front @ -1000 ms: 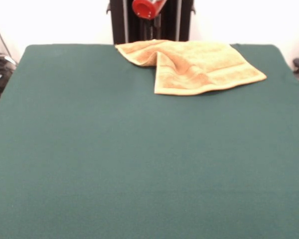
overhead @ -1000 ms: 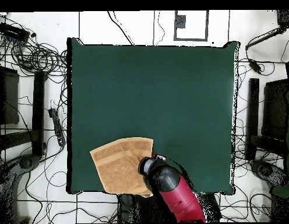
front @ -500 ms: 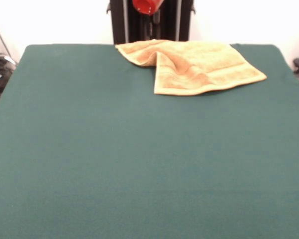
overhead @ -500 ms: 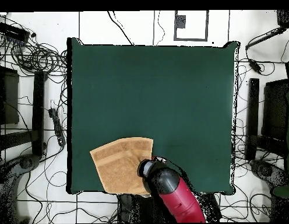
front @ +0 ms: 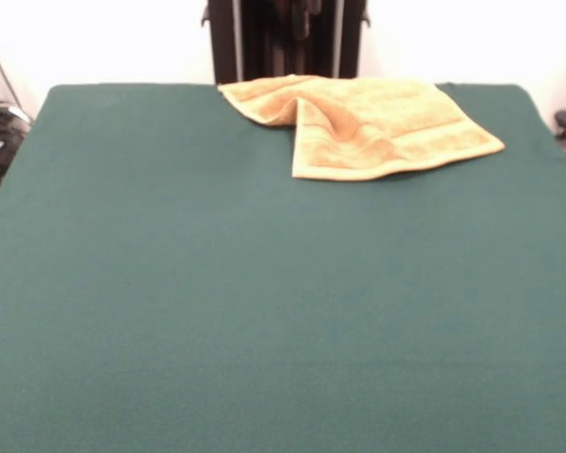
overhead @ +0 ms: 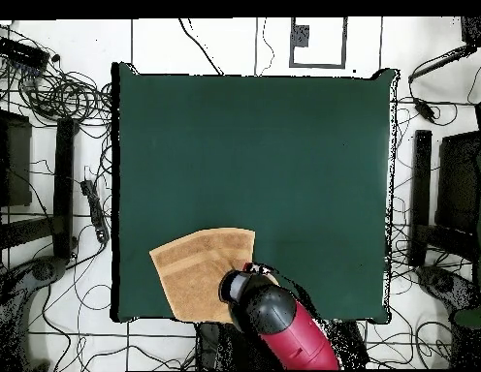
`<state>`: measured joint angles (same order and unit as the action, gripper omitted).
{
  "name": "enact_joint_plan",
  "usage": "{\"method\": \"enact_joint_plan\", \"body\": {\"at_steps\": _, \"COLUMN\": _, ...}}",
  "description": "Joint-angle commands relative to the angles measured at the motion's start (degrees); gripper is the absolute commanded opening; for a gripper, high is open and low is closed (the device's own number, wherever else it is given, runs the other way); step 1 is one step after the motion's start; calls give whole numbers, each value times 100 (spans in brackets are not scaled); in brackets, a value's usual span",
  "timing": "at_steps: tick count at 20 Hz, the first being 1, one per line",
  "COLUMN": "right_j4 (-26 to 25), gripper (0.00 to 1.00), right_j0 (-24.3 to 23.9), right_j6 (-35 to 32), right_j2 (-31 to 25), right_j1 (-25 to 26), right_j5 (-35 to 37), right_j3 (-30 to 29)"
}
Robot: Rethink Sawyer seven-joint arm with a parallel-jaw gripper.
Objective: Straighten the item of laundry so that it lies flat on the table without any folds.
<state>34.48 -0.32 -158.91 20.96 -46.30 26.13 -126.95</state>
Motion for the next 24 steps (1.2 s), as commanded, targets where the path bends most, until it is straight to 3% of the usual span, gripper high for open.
{"method": "enact_joint_plan", "body": {"at_steps": 1, "right_j4": 619, "gripper": 100, "right_j0": -650, "right_j6": -703, "right_j2": -1517, "right_j1": 545, "right_j5": -1431, "right_j3": -447}}
{"method": "enact_joint_plan", "body": {"at_steps": 4, "right_j4": 403, "gripper": 100, "right_j0": -1214, "right_j6": -761, "right_j2": -2138, "right_j1": 818, "right_j5": -2210, "right_j3": -566}}
{"method": "enact_joint_plan", "body": {"at_steps": 7, "right_j4": 95, "gripper": 100, "right_j0": -1451, "right_j6": -953, "right_j2": -2352, "right_j1": 1101, "right_j5": -2604, "right_j3": -516}}
{"method": "enact_joint_plan", "body": {"at_steps": 14, "right_j4": 21, "gripper": 100, "right_j0": -1513, "right_j6": -1137, "right_j2": -2452, "right_j1": 1434, "right_j5": -2867, "right_j3": -445}}
{"method": "enact_joint_plan", "body": {"at_steps": 16, "right_j4": 274, "gripper": 100, "right_j0": -1351, "right_j6": -1351, "right_j2": -2405, "right_j1": 1435, "right_j5": -2779, "right_j3": -444}}
{"method": "enact_joint_plan", "body": {"at_steps": 19, "right_j4": 748, "gripper": 100, "right_j0": -722, "right_j6": -1507, "right_j2": -1883, "right_j1": 1356, "right_j5": -2055, "right_j3": -281}}
{"method": "enact_joint_plan", "body": {"at_steps": 24, "right_j4": 617, "gripper": 100, "right_j0": -171, "right_j6": -1430, "right_j2": -1075, "right_j1": 1095, "right_j5": -1000, "right_j3": -8}}
